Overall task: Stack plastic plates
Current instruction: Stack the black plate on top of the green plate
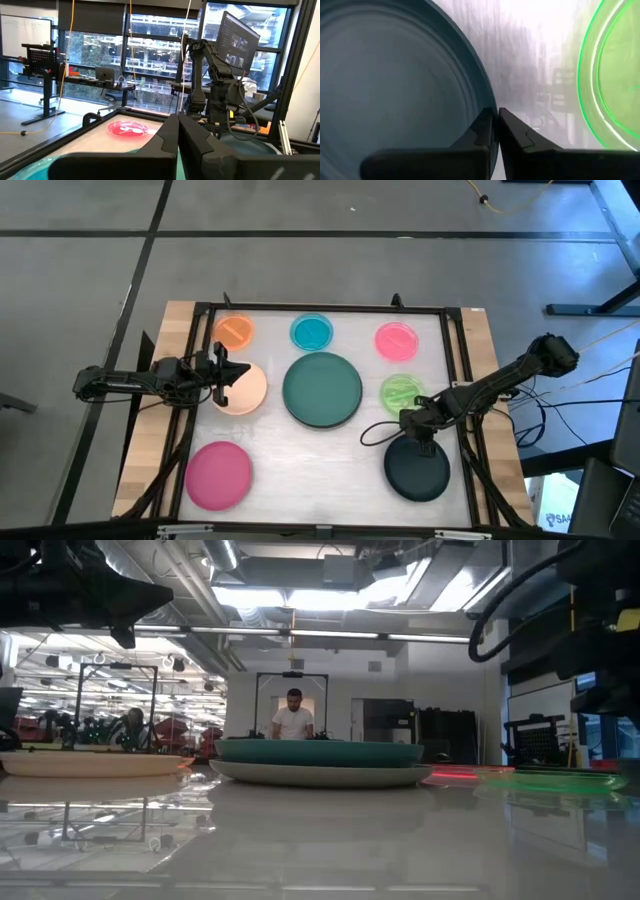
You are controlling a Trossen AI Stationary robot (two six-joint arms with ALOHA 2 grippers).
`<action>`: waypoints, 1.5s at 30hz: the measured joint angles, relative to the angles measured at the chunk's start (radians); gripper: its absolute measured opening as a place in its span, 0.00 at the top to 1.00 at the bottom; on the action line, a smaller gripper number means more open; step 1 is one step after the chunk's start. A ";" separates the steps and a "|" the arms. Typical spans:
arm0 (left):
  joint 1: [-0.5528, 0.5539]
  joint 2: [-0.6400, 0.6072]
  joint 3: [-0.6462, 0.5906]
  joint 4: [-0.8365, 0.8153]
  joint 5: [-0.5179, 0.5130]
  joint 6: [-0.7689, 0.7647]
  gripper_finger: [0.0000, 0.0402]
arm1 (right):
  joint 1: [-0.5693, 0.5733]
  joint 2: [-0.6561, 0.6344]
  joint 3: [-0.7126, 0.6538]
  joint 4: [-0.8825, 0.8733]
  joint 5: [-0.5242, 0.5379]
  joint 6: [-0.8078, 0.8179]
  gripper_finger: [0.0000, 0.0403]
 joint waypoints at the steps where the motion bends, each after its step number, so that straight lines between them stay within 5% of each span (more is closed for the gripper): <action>1: 0.000 0.000 0.000 0.006 0.000 0.000 1.00 | 0.000 0.000 0.000 0.010 -0.010 0.001 0.98; 10: 0.000 0.000 0.000 0.020 0.008 0.006 1.00 | 0.000 0.000 0.034 0.070 -0.013 0.030 1.00; 15: 0.000 0.000 0.000 0.019 0.008 0.005 1.00 | -0.007 0.000 0.137 0.068 0.076 -0.022 1.00; 23: 0.000 0.000 0.000 0.021 0.008 0.000 1.00 | -0.167 0.000 0.286 0.085 0.128 -0.037 1.00; 34: 0.000 0.000 0.000 0.039 0.007 0.005 1.00 | -0.350 0.016 0.304 0.340 0.215 -0.161 1.00; 45: 0.000 0.000 0.000 0.040 0.007 0.007 1.00 | -0.505 0.219 0.305 0.627 0.258 -0.267 1.00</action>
